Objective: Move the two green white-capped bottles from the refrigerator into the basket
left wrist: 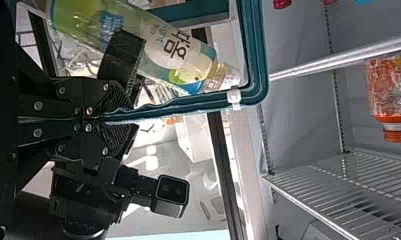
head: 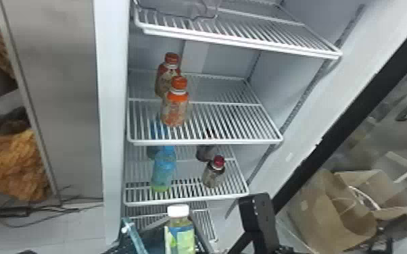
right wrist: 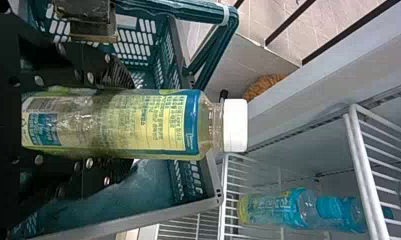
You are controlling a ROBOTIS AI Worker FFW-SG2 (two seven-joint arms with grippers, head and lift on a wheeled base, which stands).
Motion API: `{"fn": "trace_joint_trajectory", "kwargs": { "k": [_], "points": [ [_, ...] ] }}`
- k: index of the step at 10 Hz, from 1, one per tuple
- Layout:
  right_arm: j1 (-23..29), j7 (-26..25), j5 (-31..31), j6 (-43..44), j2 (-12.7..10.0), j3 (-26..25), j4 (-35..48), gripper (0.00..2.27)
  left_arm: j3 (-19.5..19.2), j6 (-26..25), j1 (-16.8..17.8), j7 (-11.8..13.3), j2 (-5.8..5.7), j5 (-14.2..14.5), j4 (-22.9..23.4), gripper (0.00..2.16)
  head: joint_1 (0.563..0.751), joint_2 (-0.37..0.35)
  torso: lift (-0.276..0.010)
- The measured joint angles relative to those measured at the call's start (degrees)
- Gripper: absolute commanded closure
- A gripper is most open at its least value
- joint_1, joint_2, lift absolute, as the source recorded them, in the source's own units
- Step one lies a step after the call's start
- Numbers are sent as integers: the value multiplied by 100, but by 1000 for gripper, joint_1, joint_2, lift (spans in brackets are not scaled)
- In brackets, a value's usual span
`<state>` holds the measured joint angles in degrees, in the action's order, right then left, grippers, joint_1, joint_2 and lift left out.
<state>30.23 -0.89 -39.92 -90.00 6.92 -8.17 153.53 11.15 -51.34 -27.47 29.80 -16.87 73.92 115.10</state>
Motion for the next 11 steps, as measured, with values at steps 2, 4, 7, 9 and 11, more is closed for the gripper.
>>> {"fn": "trace_joint_trajectory", "kwargs": {
  "k": [2,4,7,9,11],
  "points": [
    [26,-6,-14,0,2,-17,16,76,-7,1,-9,-7,-1,1,-3,1199,695,-350,-4],
    [54,-7,-29,1,0,-33,49,116,-7,1,-13,3,0,9,5,1199,695,-350,-4],
    [107,-72,-53,0,-5,-67,113,116,-7,1,-18,3,3,12,0,1199,695,-350,-4],
    [213,-74,-22,0,-6,-72,247,116,-7,1,-10,3,4,11,0,1199,695,-350,-4],
    [479,6,241,0,-39,-25,544,116,-1,1,-5,7,6,-2,-1,1199,695,-350,-4]
  ]
}}
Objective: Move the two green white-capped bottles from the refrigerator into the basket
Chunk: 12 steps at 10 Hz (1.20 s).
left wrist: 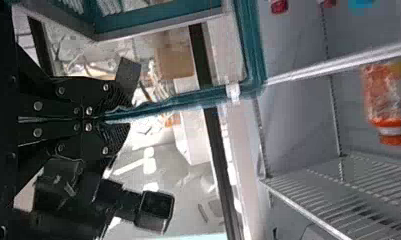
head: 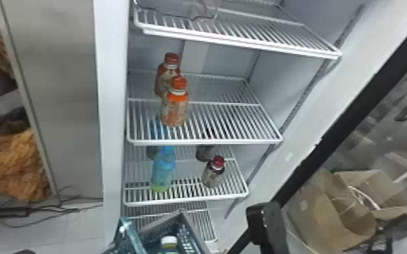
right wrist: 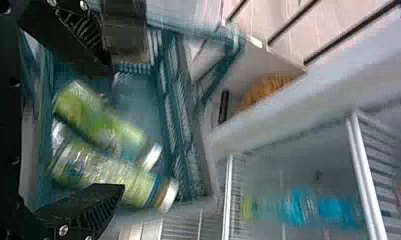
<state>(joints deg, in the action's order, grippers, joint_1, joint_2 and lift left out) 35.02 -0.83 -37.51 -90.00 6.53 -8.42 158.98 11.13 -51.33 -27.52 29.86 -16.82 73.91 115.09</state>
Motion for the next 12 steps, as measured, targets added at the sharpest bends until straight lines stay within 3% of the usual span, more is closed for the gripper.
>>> {"fn": "trace_joint_trajectory", "kwargs": {
  "k": [9,12],
  "points": [
    [321,-5,1005,44,-88,-63,248,114,15,9,10,-7,-6,-9,0,1199,695,-350,-4],
    [382,-5,1421,634,-124,-100,-26,111,6,69,10,-7,3,-21,-38,1199,695,-350,-4]
  ]
}}
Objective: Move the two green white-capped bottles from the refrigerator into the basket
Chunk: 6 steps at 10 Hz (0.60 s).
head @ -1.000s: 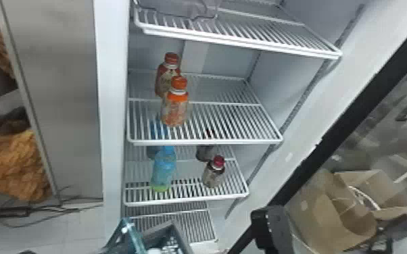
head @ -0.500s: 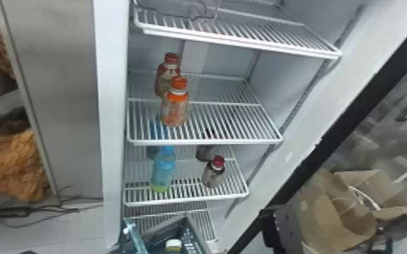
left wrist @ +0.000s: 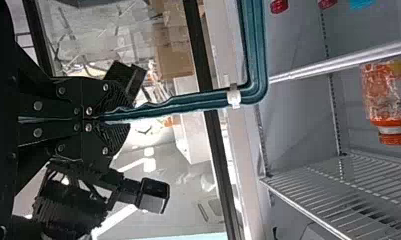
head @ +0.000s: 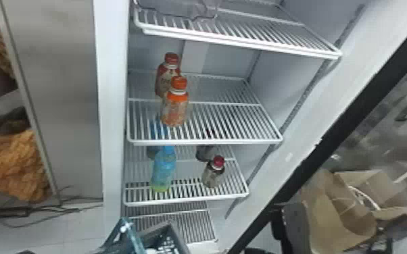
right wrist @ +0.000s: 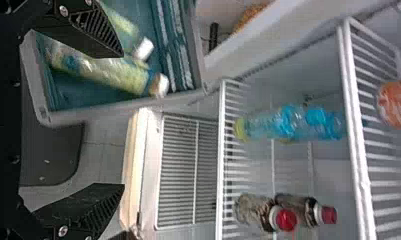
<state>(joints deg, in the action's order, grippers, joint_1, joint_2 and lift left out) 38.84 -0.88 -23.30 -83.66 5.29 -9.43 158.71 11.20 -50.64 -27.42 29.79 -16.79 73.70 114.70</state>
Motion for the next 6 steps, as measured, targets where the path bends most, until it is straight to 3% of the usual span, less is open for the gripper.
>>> {"fn": "trace_joint_trajectory", "kwargs": {
  "k": [3,6],
  "points": [
    [123,0,505,1122,-84,-109,-245,96,-9,37,-9,-2,1,0,-3,1199,695,-350,-4],
    [202,0,879,3168,-175,-240,-936,91,-23,164,-41,-8,1,-17,-17,1199,695,-350,-4]
  ]
}}
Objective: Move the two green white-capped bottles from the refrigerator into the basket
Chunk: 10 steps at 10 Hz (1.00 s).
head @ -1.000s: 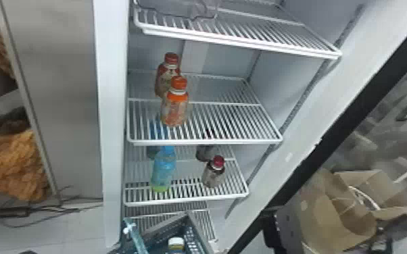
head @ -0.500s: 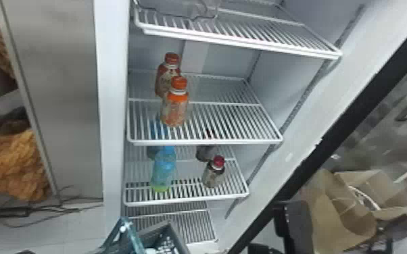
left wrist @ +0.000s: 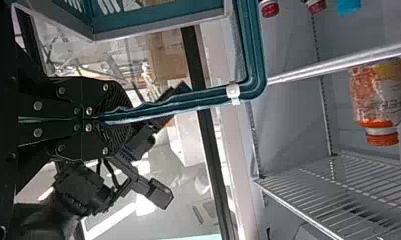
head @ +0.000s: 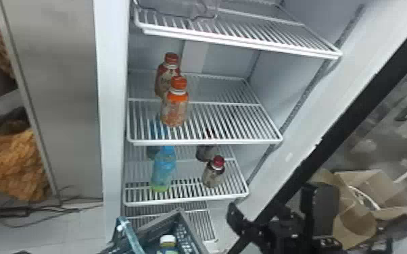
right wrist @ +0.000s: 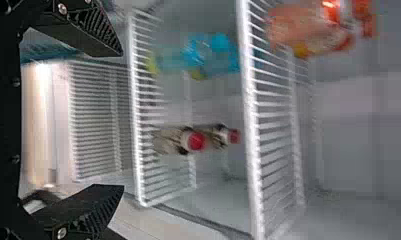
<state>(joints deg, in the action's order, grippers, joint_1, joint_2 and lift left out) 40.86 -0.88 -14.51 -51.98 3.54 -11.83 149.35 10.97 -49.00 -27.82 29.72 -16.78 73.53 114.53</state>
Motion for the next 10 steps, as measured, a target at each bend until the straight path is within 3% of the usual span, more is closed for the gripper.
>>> {"fn": "trace_joint_trajectory", "kwargs": {
  "k": [7,10],
  "points": [
    [10,711,53,4102,-31,-68,-1677,93,-87,-7,2,-1,18,-198,-28,1199,695,-350,-4],
    [-63,931,55,5119,-37,-52,-2192,93,-109,-21,-7,-1,23,-205,-28,1199,695,-350,-4]
  ]
}}
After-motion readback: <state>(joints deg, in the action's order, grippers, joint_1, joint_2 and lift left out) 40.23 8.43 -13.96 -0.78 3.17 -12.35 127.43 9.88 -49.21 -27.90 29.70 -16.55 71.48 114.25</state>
